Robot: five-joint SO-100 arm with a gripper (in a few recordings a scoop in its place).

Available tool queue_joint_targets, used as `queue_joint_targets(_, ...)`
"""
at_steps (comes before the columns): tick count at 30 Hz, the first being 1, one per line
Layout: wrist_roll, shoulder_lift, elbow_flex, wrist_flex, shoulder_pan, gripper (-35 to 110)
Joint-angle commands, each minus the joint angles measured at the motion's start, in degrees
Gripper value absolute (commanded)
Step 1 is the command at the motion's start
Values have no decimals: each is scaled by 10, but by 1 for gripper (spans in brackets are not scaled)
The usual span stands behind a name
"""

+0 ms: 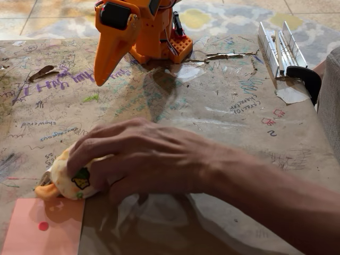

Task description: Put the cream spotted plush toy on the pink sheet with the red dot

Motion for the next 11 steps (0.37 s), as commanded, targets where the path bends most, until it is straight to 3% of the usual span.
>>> queue_joint_targets(1,-18,13,-17,12,-3,0)
queue_joint_targets(11,-28,13,-17,14,-7,0)
